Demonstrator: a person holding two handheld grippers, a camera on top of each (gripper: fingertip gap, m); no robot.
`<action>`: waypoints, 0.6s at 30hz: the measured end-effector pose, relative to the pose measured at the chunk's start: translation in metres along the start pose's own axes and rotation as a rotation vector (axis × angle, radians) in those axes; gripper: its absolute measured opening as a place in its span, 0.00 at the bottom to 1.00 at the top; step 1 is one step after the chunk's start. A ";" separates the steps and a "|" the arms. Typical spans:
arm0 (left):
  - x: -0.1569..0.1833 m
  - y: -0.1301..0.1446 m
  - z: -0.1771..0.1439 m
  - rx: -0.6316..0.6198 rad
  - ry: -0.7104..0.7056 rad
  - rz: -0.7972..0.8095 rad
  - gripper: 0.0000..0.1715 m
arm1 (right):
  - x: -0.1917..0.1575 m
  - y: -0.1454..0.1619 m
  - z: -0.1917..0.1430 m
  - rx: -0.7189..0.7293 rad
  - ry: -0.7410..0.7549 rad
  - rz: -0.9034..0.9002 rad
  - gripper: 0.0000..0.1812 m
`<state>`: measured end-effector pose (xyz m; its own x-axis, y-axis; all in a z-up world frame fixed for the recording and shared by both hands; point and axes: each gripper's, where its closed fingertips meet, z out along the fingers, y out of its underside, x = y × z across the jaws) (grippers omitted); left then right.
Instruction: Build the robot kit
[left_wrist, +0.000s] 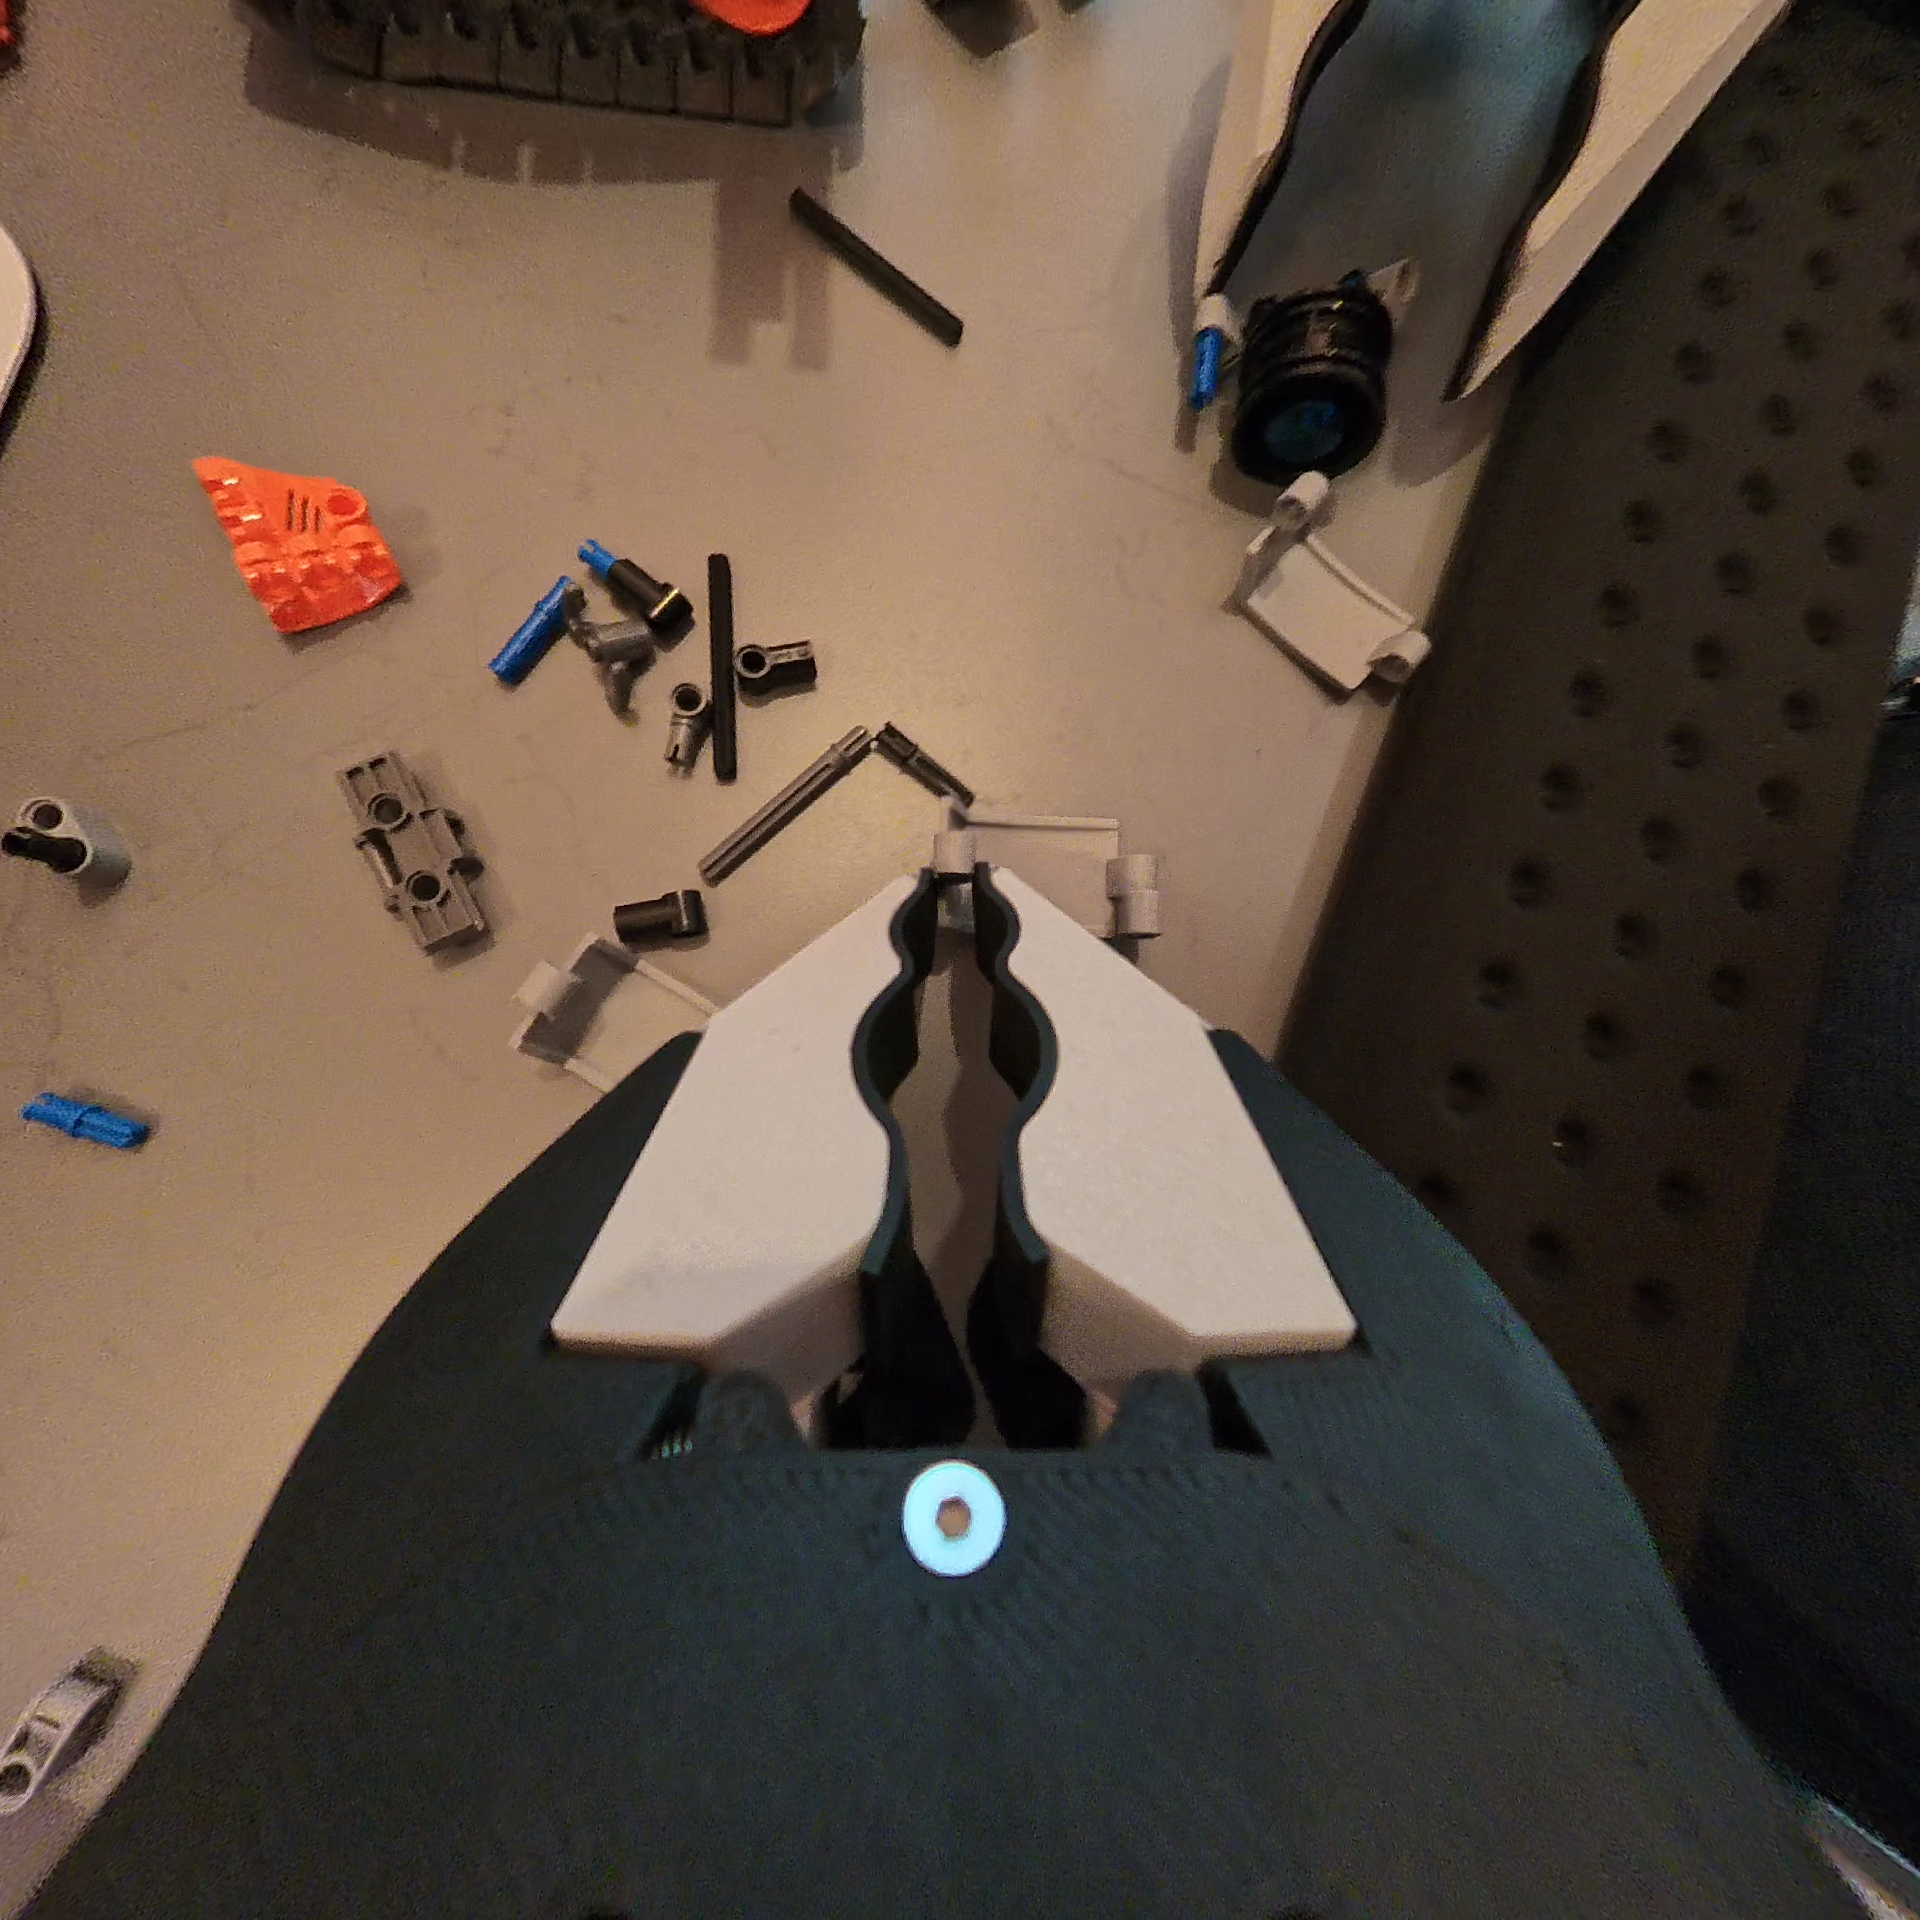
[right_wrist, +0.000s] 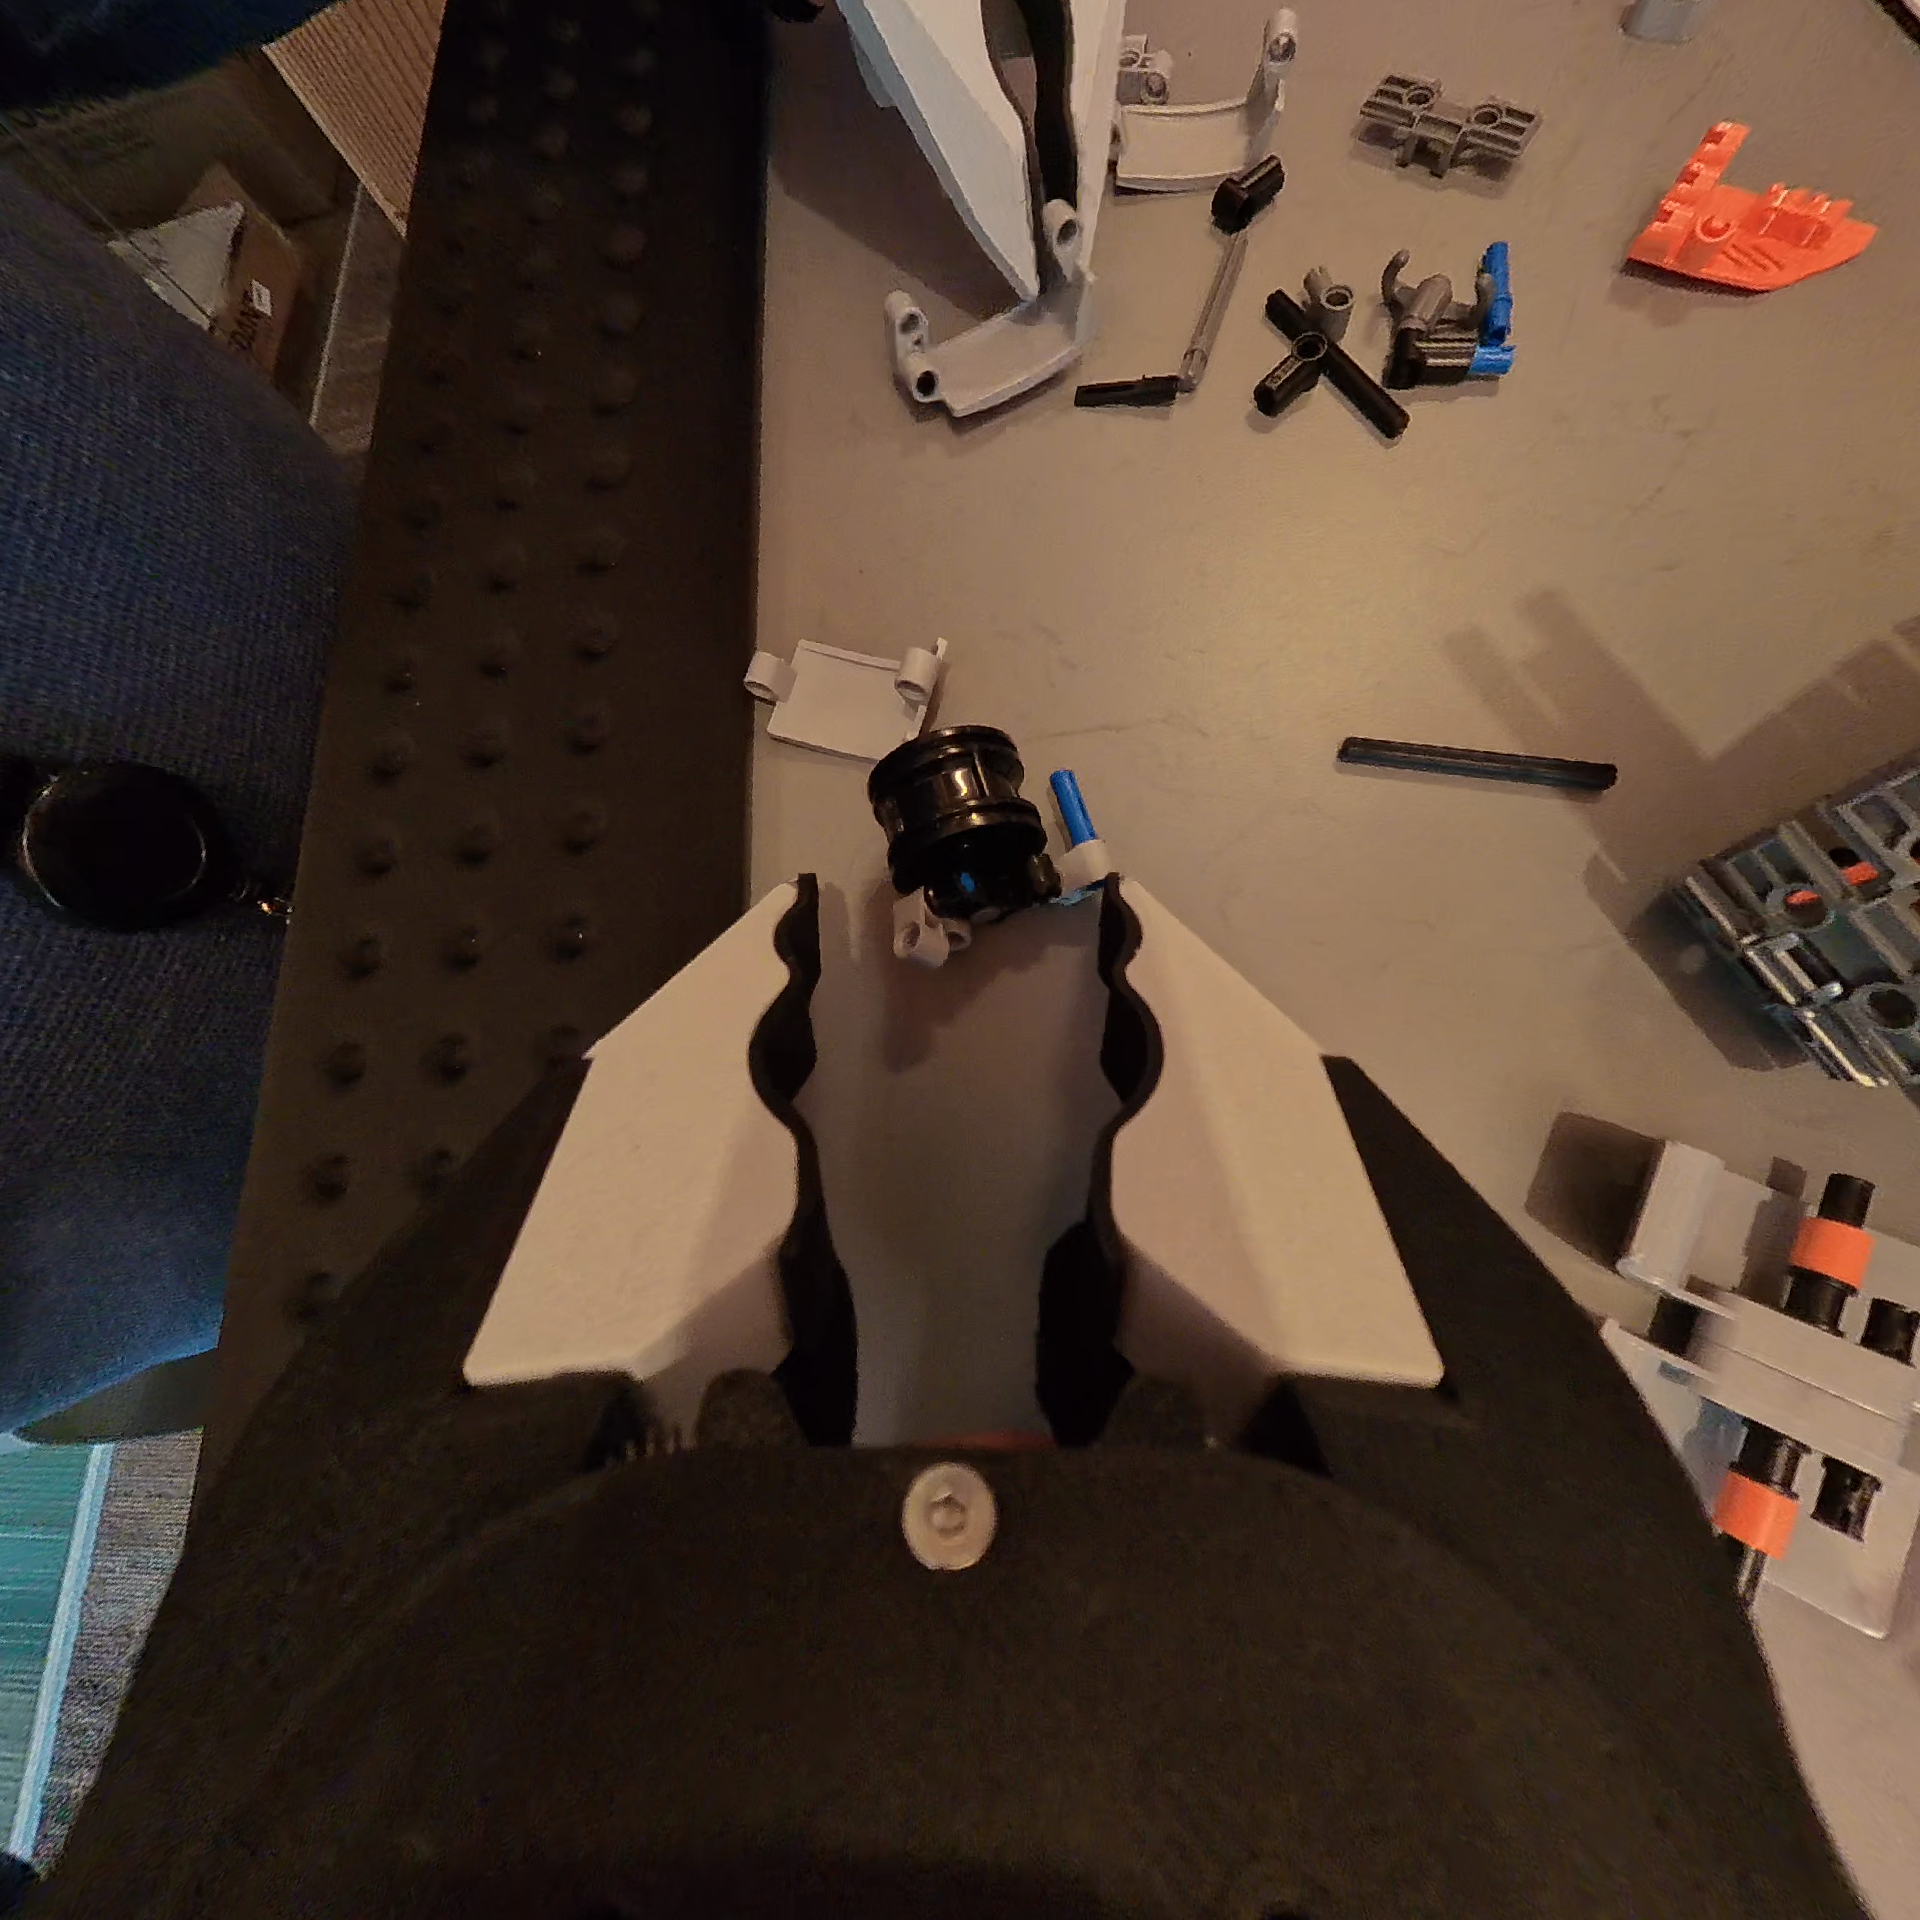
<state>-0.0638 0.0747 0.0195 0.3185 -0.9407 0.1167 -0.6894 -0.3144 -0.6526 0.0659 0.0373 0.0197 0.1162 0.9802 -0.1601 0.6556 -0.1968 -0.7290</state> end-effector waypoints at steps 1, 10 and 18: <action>0.000 -0.002 -0.001 0.012 -0.004 -0.001 0.02 | 0.001 0.000 0.000 -0.001 0.004 0.001 0.28; 0.023 -0.029 0.013 0.032 0.062 0.057 0.02 | 0.008 0.000 0.000 -0.008 0.034 0.002 0.23; 0.025 -0.046 0.039 -0.024 0.100 0.090 0.02 | 0.008 0.000 0.002 -0.001 0.047 -0.006 0.23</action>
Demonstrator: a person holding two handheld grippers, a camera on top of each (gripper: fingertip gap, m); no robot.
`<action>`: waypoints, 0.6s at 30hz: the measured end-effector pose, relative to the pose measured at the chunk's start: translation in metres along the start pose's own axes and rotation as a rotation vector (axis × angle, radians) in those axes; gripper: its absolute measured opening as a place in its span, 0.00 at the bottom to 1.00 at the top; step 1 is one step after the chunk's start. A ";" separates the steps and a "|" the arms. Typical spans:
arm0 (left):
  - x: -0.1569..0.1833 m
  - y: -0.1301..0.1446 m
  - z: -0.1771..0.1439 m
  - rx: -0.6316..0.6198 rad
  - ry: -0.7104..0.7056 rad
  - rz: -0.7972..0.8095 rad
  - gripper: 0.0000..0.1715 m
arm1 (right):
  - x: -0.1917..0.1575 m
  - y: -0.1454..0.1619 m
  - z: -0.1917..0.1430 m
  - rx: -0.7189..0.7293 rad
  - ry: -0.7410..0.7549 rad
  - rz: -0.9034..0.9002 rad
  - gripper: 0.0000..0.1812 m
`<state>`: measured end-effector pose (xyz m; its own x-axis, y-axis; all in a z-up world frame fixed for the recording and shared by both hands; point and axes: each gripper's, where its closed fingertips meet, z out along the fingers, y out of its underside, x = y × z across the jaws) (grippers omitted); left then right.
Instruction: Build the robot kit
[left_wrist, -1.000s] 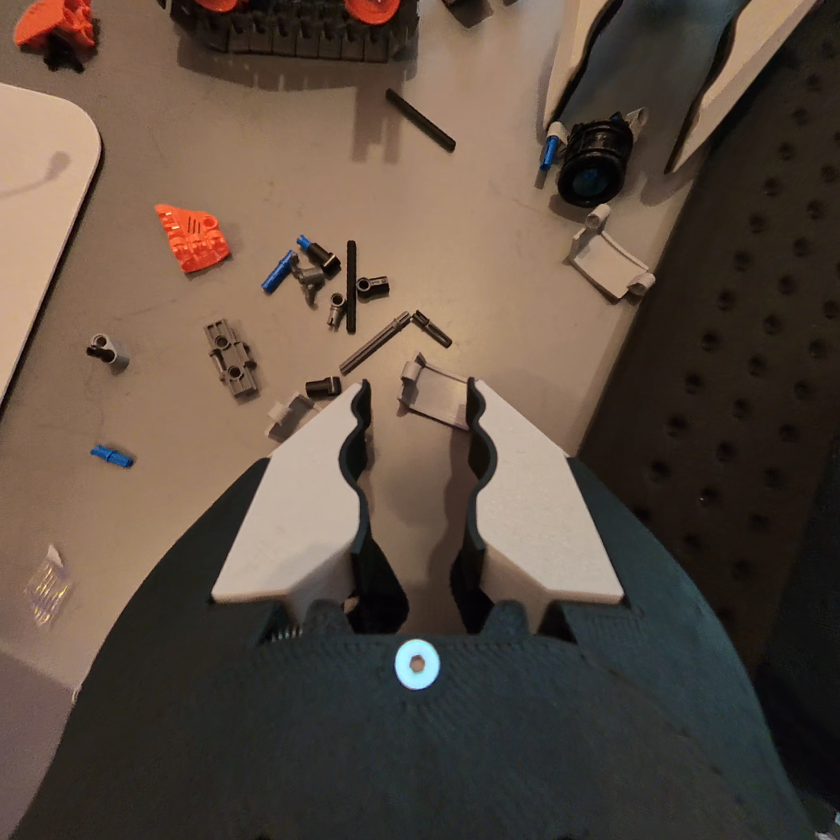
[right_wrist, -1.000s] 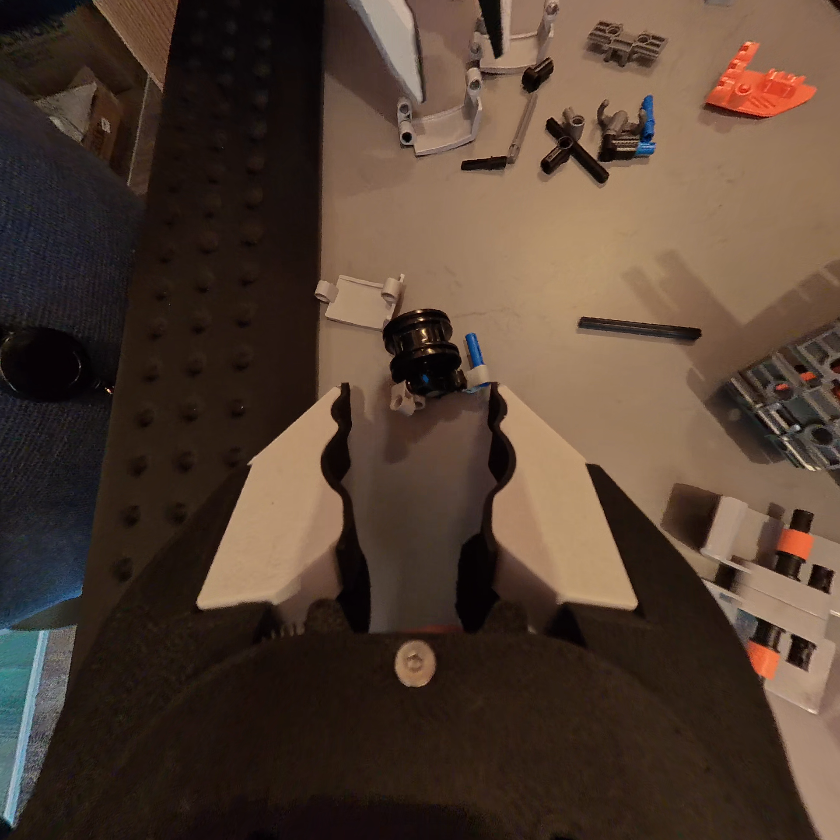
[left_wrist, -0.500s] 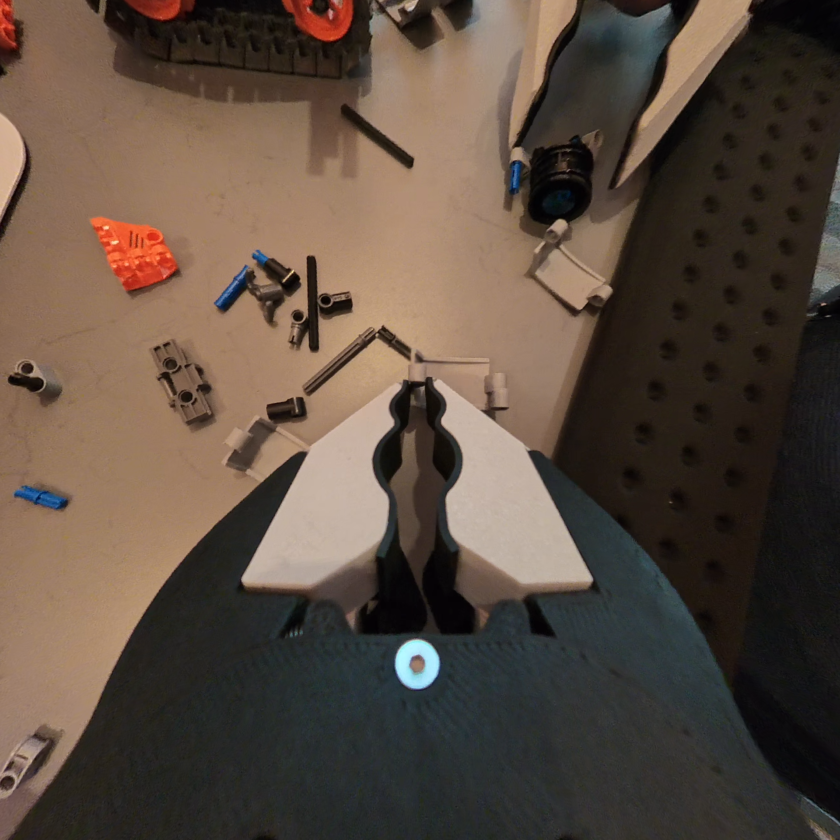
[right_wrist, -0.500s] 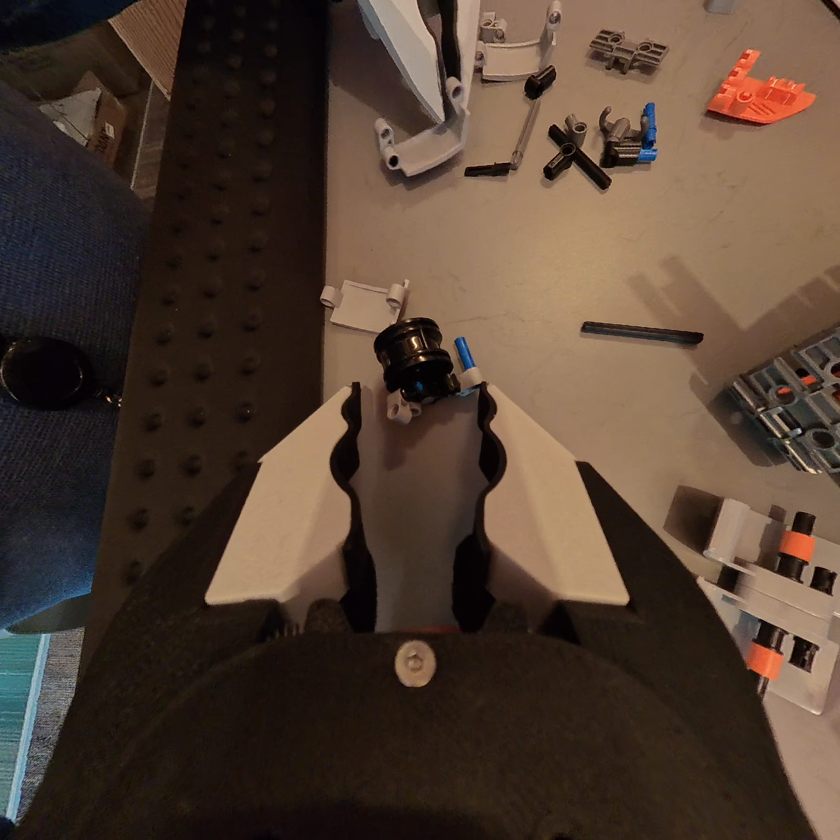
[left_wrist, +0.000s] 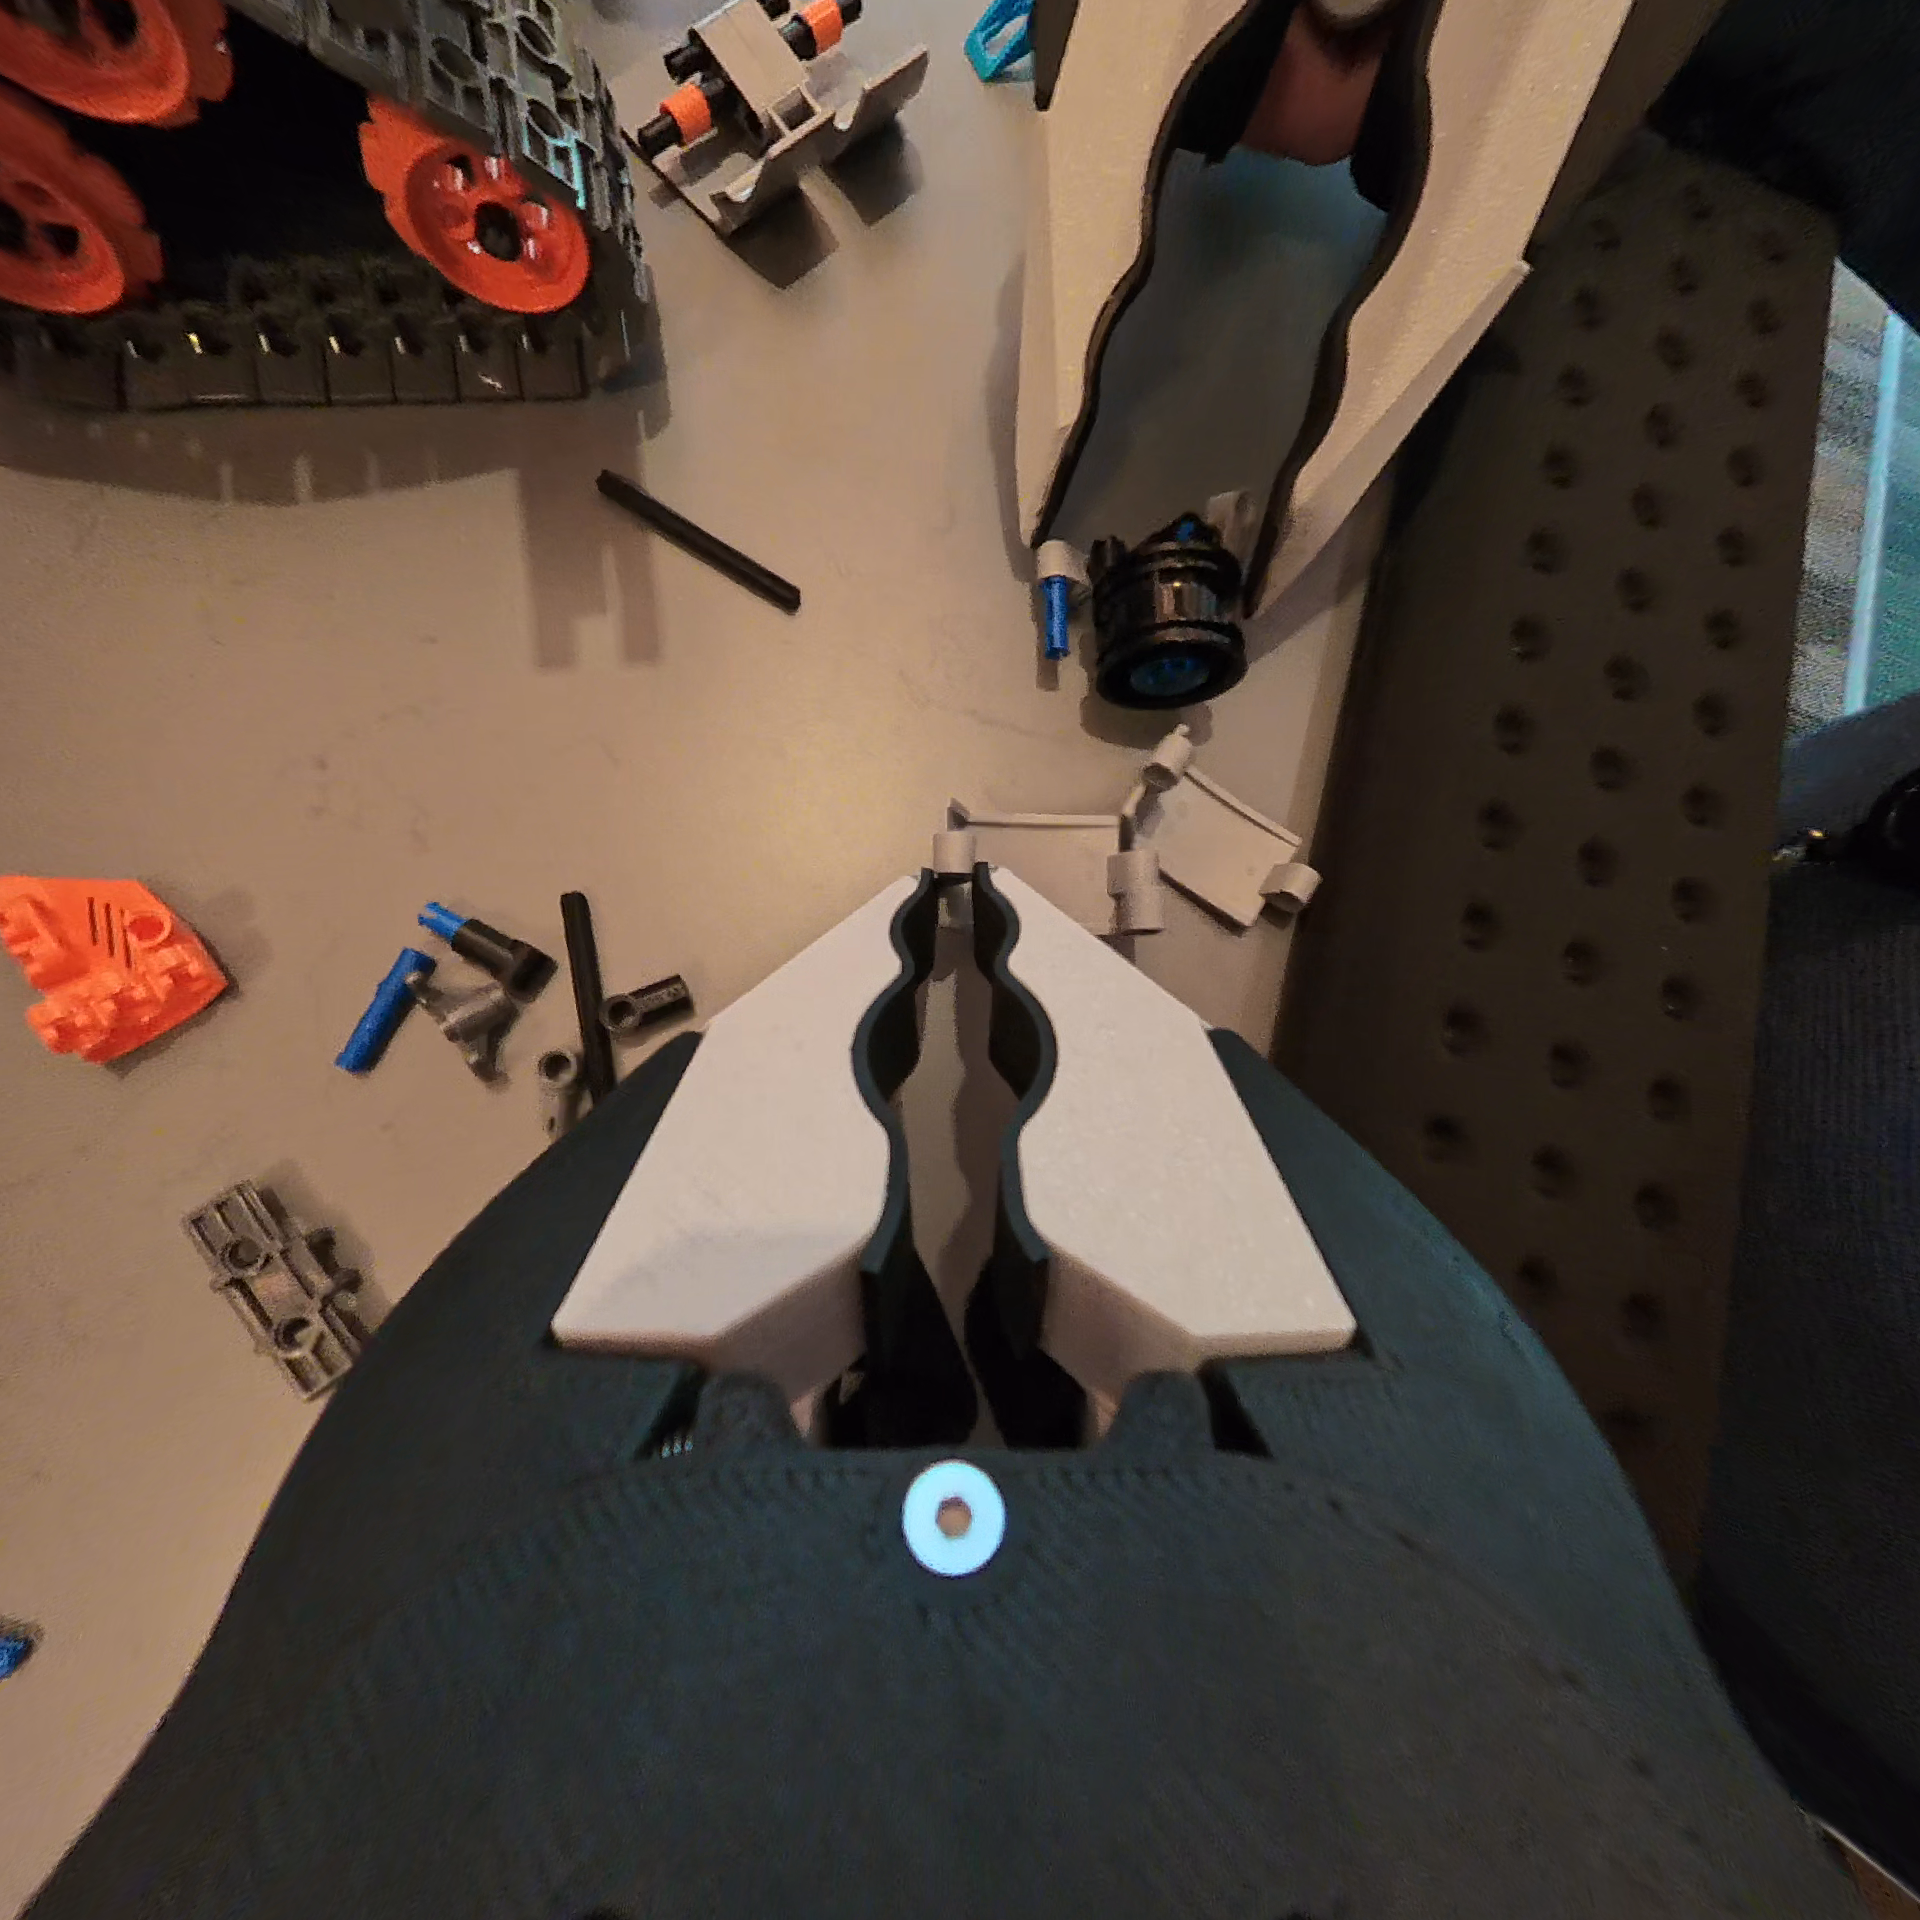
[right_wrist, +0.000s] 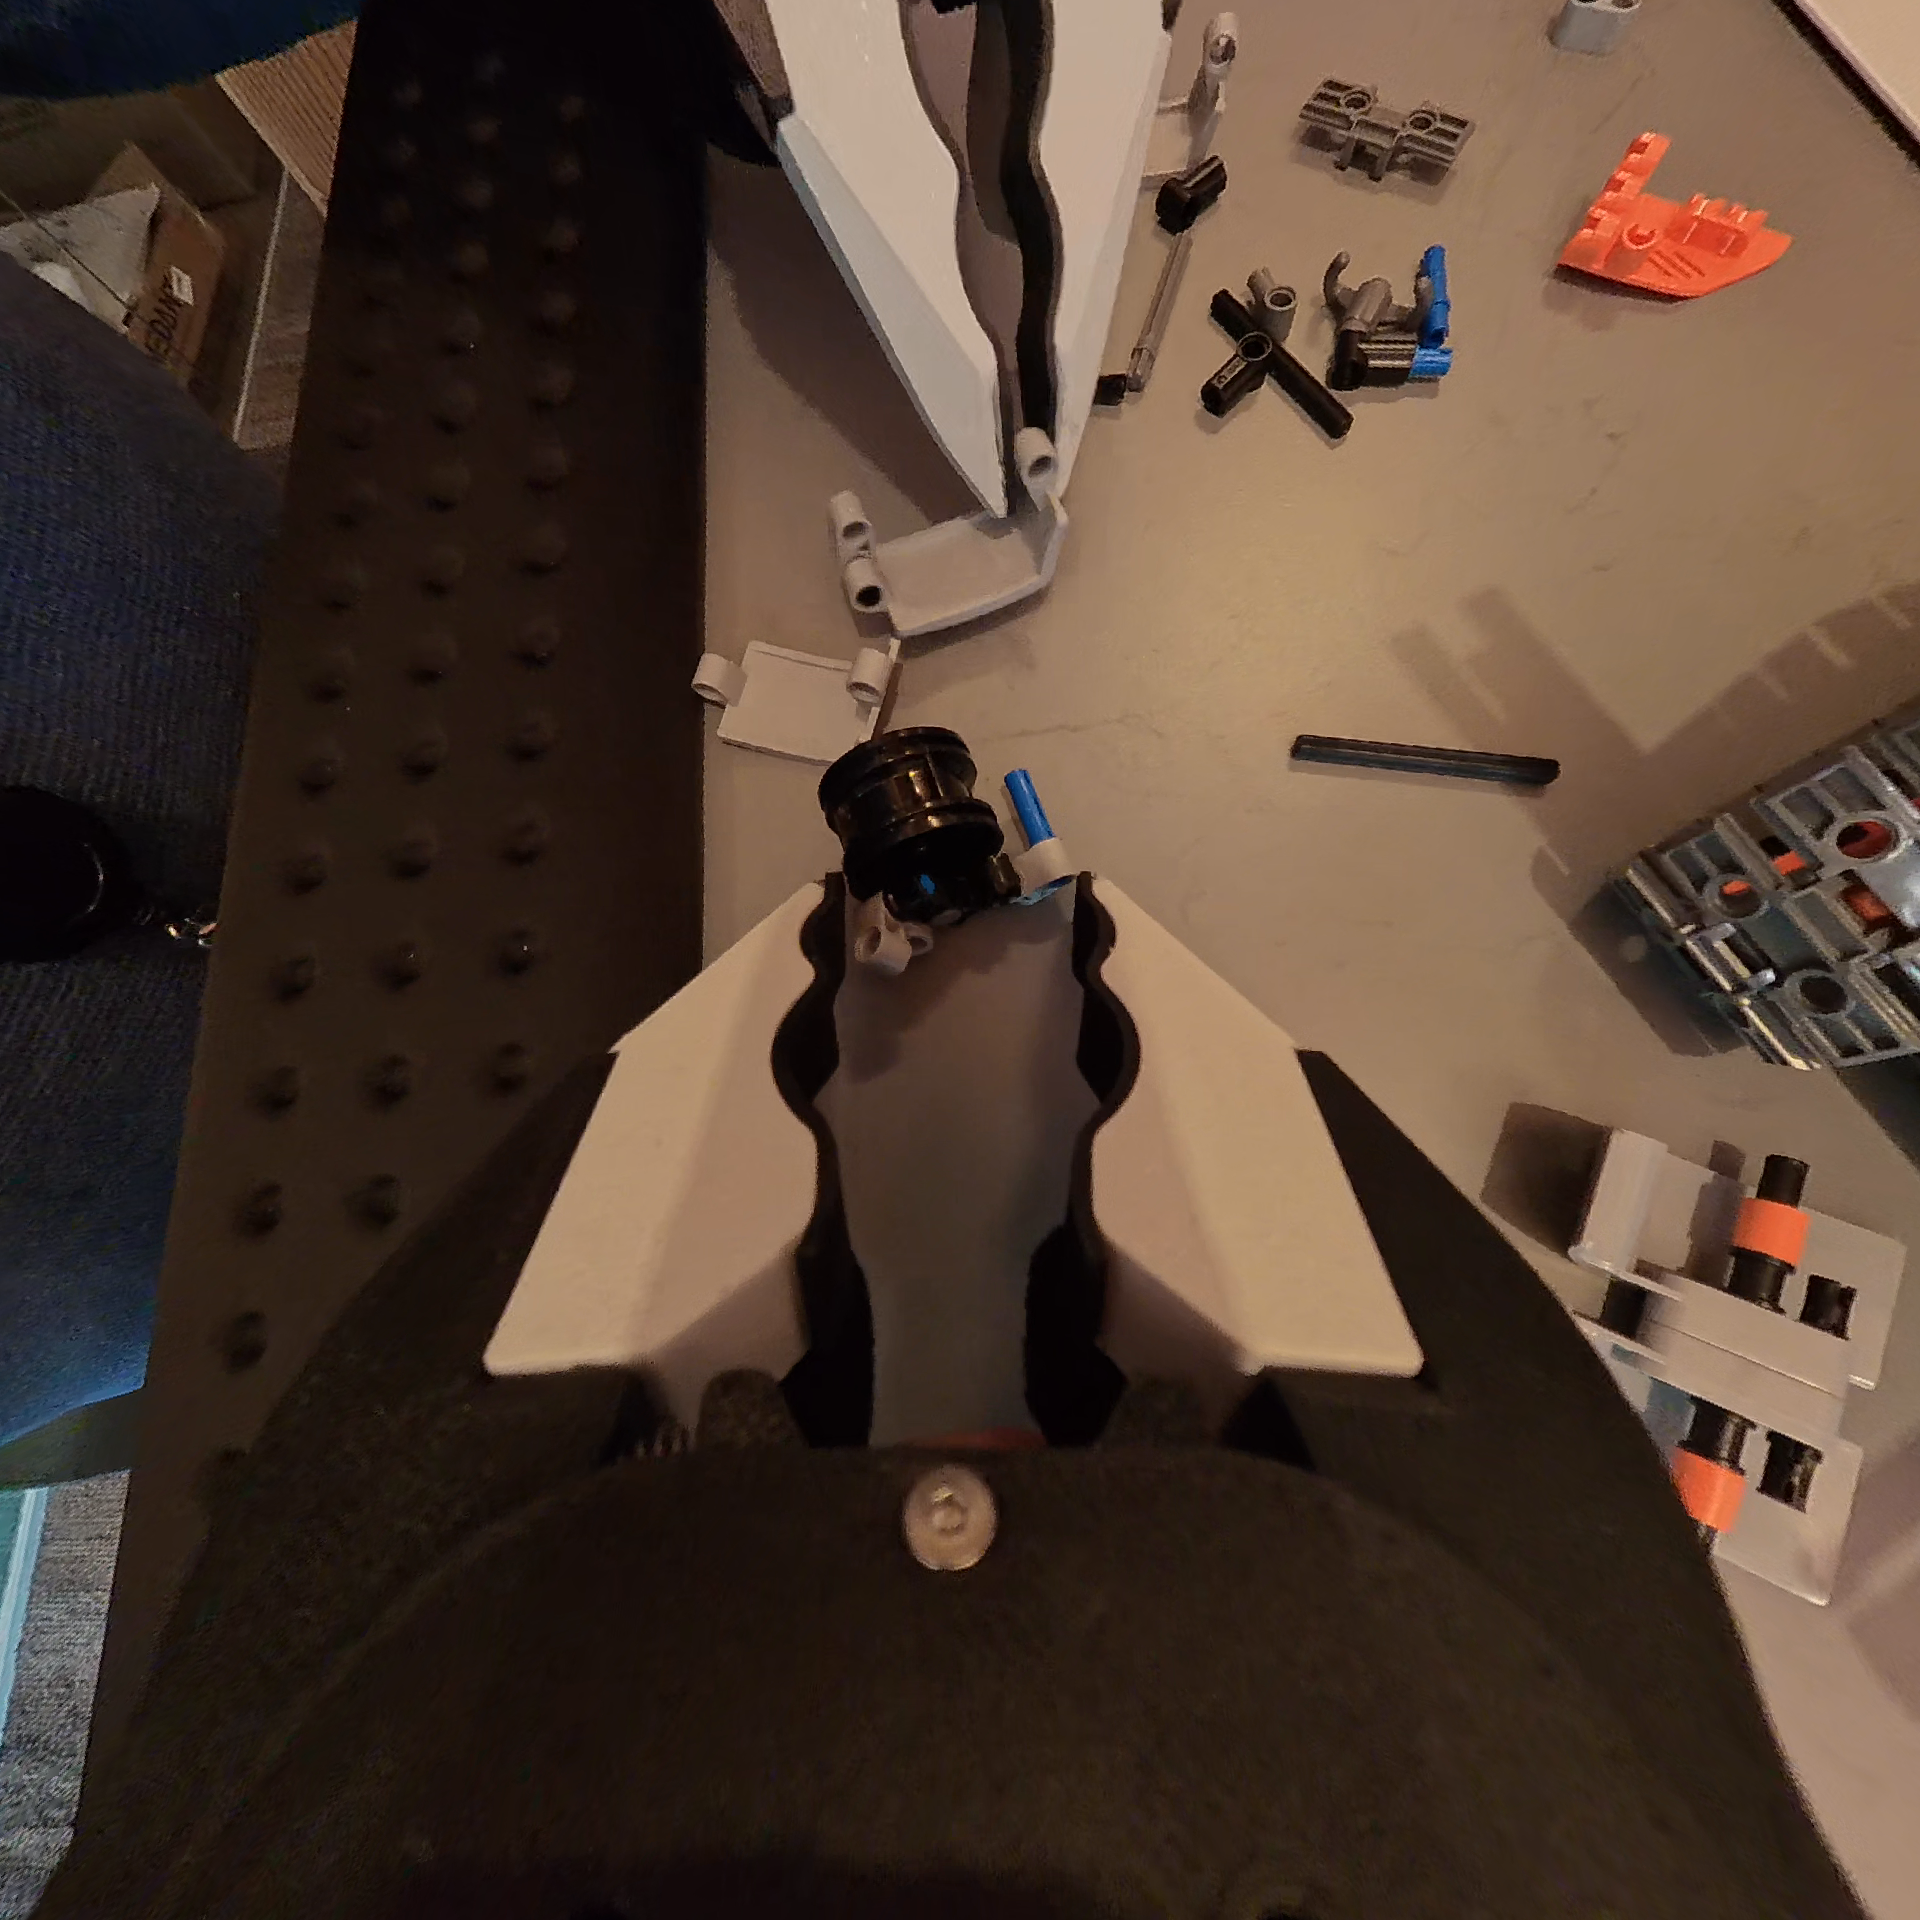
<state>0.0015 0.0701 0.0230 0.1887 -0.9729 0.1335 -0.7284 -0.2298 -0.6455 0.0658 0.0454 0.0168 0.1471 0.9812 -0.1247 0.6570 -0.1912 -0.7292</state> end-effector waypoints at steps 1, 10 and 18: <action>-0.001 0.000 0.002 -0.005 0.005 -0.004 0.02 | 0.000 0.000 0.000 0.006 0.001 0.004 0.23; -0.002 0.003 0.011 -0.022 0.029 -0.010 0.02 | 0.001 0.001 0.002 0.012 -0.002 0.007 0.24; -0.003 0.001 0.012 0.015 0.039 -0.005 0.08 | 0.001 0.000 0.001 0.041 -0.020 0.020 0.25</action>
<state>0.0082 0.0736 0.0134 0.1660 -0.9722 0.1654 -0.7173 -0.2341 -0.6562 0.0653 0.0464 0.0164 0.1453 0.9775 -0.1529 0.6232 -0.2104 -0.7532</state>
